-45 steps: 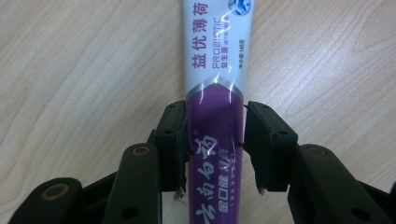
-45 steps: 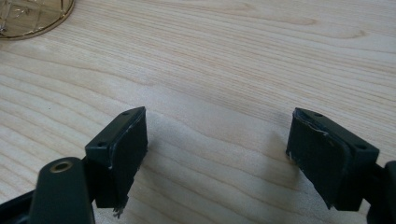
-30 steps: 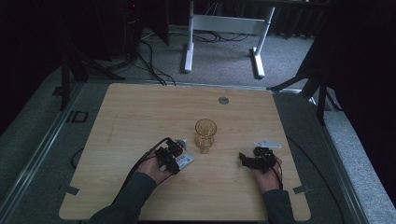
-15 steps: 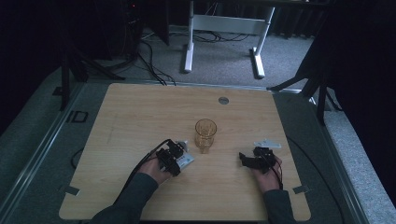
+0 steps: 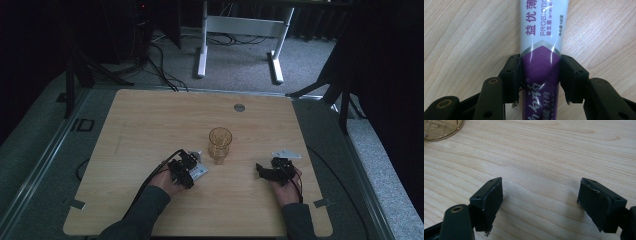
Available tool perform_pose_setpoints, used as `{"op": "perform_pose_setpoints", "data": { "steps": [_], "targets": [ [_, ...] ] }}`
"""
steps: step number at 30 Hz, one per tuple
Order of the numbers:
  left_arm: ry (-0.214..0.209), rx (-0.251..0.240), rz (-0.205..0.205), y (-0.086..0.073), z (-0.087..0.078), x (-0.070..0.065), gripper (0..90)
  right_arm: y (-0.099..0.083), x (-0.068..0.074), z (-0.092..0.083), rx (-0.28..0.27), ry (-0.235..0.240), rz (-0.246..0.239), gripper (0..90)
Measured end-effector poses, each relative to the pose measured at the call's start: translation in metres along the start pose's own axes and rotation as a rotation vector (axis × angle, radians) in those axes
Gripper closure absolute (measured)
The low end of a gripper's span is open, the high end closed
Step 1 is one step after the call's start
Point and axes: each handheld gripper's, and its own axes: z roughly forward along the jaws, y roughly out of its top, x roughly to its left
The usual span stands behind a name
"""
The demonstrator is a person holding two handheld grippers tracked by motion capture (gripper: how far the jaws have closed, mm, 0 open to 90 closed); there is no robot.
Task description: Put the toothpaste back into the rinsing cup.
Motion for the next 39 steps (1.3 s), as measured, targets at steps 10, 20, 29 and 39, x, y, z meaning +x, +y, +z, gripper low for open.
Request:
{"op": "perform_pose_setpoints", "data": {
  "steps": [10, 20, 29, 39],
  "targets": [
    [0.002, -0.015, -0.001, -0.002, -0.001, 0.0, 58.3, 0.0, 0.0, 0.0, 0.0, 0.0, 0.0, 19.9],
    [-0.03, -0.022, 0.011, -0.006, -0.011, 0.001, 72.3, 0.0, 0.0, 0.0, -0.001, 0.0, 0.0, 19.9],
    [-0.029, -0.052, 0.01, -0.011, -0.022, 0.003, 73.2, 0.0, 0.0, 0.0, 0.0, 0.0, 0.001, 19.9],
    [-0.012, -0.094, -0.002, -0.013, -0.033, 0.004, 73.8, 0.0, 0.0, 0.0, 0.0, 0.0, 0.001, 19.9]
  ]
}}
